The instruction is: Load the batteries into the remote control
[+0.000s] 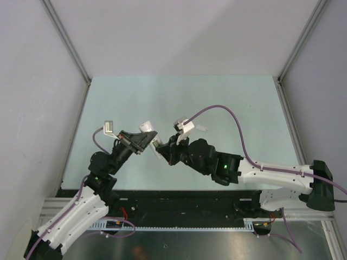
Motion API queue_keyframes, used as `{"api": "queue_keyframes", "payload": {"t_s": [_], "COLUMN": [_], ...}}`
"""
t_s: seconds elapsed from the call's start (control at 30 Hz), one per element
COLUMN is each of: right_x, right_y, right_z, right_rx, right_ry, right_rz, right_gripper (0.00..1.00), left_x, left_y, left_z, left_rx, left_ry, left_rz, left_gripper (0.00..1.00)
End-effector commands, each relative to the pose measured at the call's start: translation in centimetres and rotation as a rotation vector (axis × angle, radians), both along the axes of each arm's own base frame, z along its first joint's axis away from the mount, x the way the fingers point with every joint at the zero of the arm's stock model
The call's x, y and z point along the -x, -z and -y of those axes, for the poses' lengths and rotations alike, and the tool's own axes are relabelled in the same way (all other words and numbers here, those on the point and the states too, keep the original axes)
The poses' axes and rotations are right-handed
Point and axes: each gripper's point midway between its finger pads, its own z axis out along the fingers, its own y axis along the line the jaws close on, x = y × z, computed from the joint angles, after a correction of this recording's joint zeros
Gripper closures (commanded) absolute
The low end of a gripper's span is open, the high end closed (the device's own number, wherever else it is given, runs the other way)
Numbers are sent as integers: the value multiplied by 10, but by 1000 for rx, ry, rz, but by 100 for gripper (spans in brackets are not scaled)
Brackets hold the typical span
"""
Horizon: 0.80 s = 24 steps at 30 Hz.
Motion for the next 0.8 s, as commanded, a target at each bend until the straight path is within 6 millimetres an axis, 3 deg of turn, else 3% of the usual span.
{"api": "queue_keyframes", "payload": {"t_s": [0.0,0.37,0.77], "right_x": [-13,-15,-19], "right_y": [-15,-20,-10], "right_z": [-13,-13,-22], "right_rx": [-112,-192,-199], "right_ry": [45,45,49], "right_rz": [-1,-11,-19], "right_gripper": [100,100,100], "left_x": [52,58,63], "left_y": [-58,-65,-65], "left_z": [13,12,15], "left_rx": [144,183,211], "left_ry": [233,243,262], "left_rz": [109,118,116], "left_gripper": [100,100,100]}}
